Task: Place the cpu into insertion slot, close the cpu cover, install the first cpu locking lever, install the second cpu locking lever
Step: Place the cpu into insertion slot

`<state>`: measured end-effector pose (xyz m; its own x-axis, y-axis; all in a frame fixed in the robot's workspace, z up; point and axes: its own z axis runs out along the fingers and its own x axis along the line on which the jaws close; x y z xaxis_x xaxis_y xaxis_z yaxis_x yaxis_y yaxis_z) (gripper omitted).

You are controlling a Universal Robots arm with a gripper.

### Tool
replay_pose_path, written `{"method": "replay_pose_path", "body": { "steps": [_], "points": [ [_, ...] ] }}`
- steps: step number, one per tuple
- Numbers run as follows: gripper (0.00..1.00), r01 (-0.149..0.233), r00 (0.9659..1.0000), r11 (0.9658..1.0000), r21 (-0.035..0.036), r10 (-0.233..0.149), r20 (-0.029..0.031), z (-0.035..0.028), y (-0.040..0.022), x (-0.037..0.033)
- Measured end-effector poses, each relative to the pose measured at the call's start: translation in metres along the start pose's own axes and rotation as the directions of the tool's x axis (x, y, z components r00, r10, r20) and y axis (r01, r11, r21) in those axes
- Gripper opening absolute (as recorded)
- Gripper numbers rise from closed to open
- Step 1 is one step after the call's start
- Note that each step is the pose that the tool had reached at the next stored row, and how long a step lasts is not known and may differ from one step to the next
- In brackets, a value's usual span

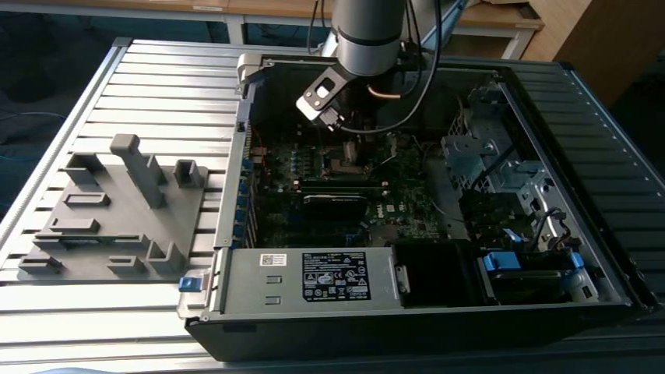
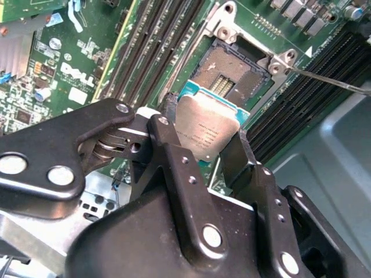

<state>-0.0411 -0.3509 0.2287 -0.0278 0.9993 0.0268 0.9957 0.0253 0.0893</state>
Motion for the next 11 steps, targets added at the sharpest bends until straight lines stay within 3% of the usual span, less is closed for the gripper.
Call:
{"method": "replay_pose_path", "body": {
  "steps": [11],
  "points": [
    [0.54,0.002,1.0,1.0,0.0,-0.002,-0.0007,0.0018,-0.0063,0.0016]
  ]
}}
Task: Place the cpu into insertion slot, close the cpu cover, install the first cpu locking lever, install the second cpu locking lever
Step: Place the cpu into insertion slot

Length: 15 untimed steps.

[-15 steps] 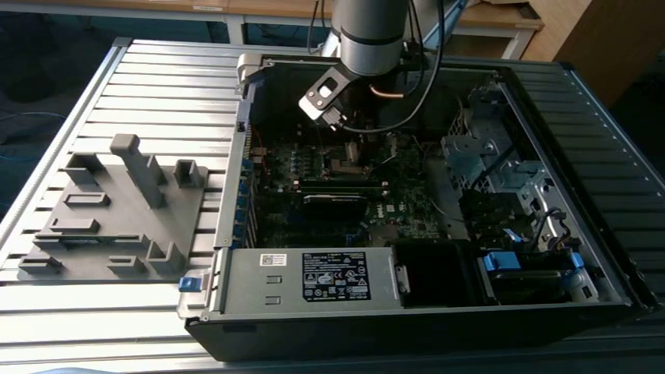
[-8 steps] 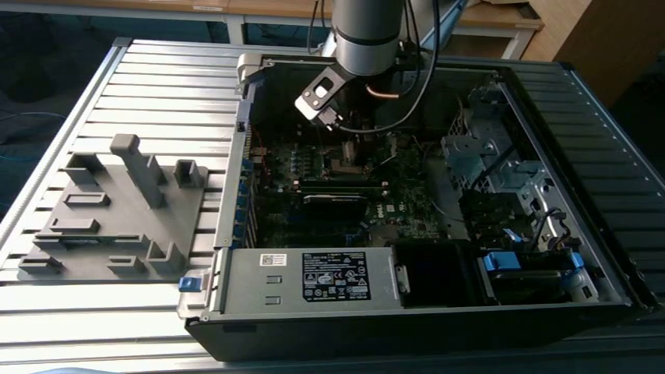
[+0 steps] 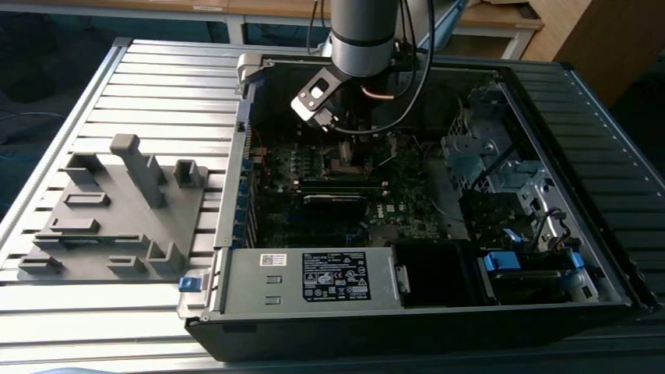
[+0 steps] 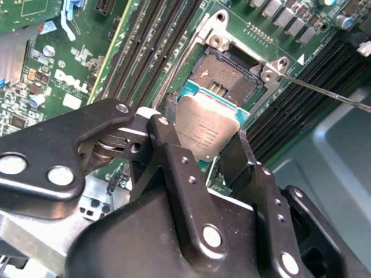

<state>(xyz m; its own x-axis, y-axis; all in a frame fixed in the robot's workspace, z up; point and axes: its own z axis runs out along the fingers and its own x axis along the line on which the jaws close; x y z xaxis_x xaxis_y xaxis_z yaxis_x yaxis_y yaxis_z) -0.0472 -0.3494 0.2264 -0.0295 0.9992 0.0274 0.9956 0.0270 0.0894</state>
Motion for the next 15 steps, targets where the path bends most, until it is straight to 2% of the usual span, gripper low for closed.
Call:
{"method": "replay_pose_path", "body": {
  "steps": [9,15],
  "points": [
    [0.54,0.008,1.0,1.0,0.0004,-0.008,-0.0013,0.0043,-0.0015,0.0002],
    [0.54,0.011,0.9999,0.9999,0.0002,-0.011,-0.002,0.0048,-0.0033,0.0009]
  ]
}}
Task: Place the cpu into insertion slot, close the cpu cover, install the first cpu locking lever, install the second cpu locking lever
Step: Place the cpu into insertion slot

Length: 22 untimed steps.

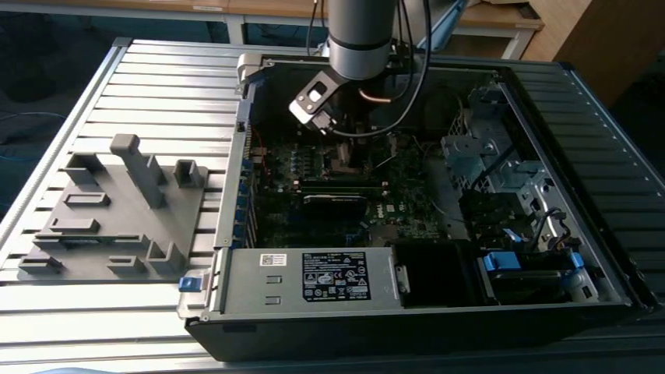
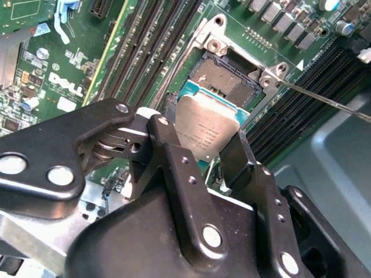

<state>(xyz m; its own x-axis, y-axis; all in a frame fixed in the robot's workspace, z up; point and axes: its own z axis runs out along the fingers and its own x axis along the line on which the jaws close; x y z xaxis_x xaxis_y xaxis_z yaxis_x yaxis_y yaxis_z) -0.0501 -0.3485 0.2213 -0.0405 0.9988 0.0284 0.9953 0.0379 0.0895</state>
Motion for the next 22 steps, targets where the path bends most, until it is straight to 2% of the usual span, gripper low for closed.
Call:
{"method": "replay_pose_path", "body": {
  "steps": [17,22],
  "points": [
    [0.54,0.0,1.0,1.0,0.0,0.0,0.0001,0.0024,-0.0031,0.0006],
    [0.54,-0.029,0.9996,0.9996,-0.0006,0.029,0.0029,0.0041,-0.0034,0.0005]
  ]
}}
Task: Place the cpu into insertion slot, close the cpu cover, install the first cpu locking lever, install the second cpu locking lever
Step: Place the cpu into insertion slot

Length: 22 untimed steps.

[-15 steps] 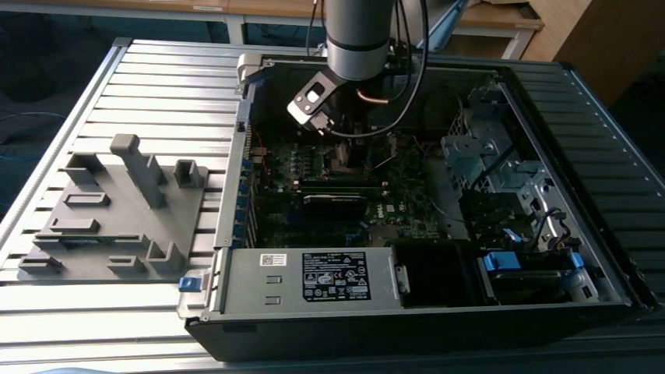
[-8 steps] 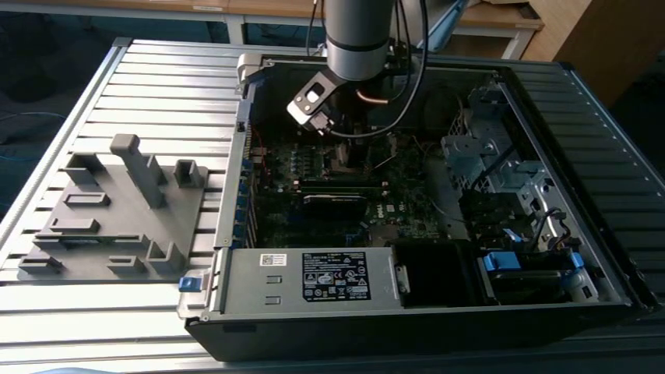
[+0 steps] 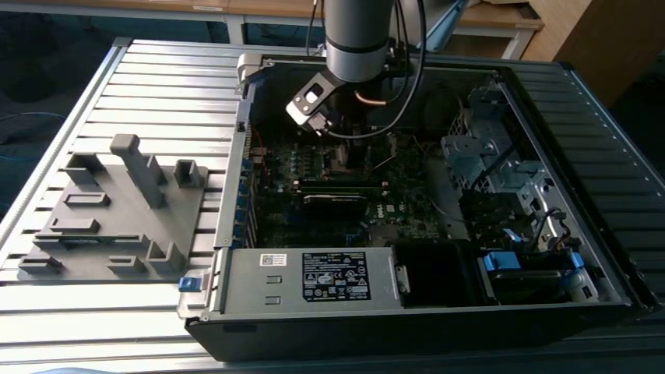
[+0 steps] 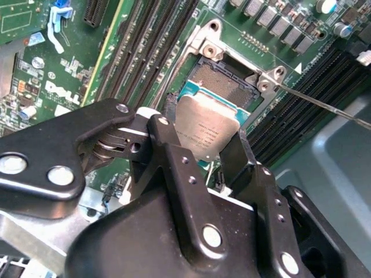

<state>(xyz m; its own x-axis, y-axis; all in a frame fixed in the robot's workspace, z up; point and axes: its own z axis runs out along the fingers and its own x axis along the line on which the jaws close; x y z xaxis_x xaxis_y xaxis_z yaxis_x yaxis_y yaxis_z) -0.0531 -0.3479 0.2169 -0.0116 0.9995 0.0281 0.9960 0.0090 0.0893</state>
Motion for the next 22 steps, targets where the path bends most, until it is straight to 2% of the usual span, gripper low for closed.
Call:
{"method": "replay_pose_path", "body": {
  "steps": [8,15,20,22],
  "points": [
    [0.54,-0.004,1.0,1.0,-0.0002,0.004,0.0003,0.0001,-0.002,0.0003],
    [0.54,-0.009,1.0,1.0,-0.0003,0.009,0.0008,0.0044,-0.0034,0.0005],
    [0.54,-0.01,1.0,1.0,-0.0003,0.01,0.0009,0.0046,-0.0035,0.0005],
    [0.54,-0.01,1.0,1.0,-0.0005,0.01,0.0006,0.0046,-0.0057,0.0006]
  ]
}}
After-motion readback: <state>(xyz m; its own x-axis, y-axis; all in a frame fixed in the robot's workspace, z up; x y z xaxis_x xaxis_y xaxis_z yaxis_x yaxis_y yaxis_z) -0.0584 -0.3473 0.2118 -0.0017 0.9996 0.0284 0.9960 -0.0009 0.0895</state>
